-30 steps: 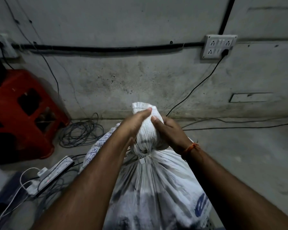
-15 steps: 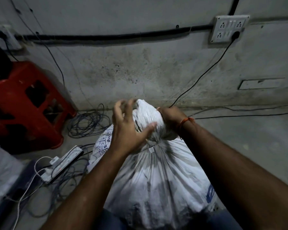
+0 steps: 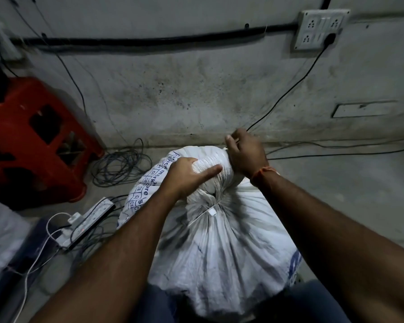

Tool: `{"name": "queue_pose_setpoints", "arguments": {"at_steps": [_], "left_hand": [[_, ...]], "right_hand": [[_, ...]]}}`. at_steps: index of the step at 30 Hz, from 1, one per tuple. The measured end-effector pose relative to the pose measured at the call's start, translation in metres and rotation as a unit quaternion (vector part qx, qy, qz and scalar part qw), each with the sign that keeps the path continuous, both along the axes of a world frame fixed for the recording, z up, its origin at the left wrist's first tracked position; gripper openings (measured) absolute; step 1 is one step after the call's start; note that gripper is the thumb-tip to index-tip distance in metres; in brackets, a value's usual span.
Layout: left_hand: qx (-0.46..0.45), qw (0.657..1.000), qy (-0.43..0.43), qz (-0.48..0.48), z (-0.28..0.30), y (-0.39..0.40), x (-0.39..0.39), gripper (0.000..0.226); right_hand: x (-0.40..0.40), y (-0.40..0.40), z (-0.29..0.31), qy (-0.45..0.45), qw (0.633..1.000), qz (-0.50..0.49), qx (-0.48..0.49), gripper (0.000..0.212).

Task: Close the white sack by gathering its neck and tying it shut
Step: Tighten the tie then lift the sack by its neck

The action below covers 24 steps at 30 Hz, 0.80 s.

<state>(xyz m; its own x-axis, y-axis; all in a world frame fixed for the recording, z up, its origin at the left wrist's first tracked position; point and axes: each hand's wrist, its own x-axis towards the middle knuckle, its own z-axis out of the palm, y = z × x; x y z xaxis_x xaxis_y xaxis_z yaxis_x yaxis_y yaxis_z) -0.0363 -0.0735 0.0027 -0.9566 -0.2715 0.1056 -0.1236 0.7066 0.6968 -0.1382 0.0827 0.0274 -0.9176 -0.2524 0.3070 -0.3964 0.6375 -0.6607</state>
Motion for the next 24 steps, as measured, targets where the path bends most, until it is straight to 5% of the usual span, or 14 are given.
{"name": "queue_pose_setpoints", "arguments": {"at_steps": [5,7,9,12,15,17,19,21,24], "left_hand": [[0.216,0.969,-0.117,0.029,0.002,-0.002,-0.012,0.088],[0.278,0.936,-0.214,0.035,0.002,-0.008,-0.014,0.102],[0.308,0.913,-0.267,0.015,-0.002,-0.012,-0.020,0.110],[0.370,0.868,-0.331,-0.025,-0.014,-0.005,-0.022,0.098],[0.436,0.832,-0.343,-0.024,-0.029,-0.006,-0.022,0.084],[0.382,0.853,-0.353,0.034,-0.032,-0.003,-0.022,0.087],[0.152,0.923,-0.343,0.087,-0.033,-0.001,-0.020,0.089],[-0.073,0.968,-0.235,0.047,-0.033,-0.004,-0.012,0.079],[-0.026,0.974,-0.160,-0.156,-0.033,-0.015,0.001,0.076]], "right_hand": [[0.007,0.024,-0.022,0.128,0.990,0.052,0.022,0.035],[0.012,0.036,-0.027,0.143,0.974,0.166,0.053,0.048],[0.021,0.039,-0.034,0.083,0.947,0.284,0.127,0.070],[0.029,0.034,-0.042,-0.041,0.939,0.295,0.173,0.092],[0.022,0.020,-0.041,-0.118,0.947,0.261,0.142,0.073],[0.019,0.007,-0.042,-0.141,0.956,0.215,0.139,0.054],[0.014,-0.008,-0.047,-0.179,0.955,0.181,0.151,0.043],[0.007,-0.023,-0.053,-0.220,0.947,0.163,0.171,0.031],[-0.006,-0.034,-0.065,-0.301,0.925,0.162,0.168,0.017]]}}
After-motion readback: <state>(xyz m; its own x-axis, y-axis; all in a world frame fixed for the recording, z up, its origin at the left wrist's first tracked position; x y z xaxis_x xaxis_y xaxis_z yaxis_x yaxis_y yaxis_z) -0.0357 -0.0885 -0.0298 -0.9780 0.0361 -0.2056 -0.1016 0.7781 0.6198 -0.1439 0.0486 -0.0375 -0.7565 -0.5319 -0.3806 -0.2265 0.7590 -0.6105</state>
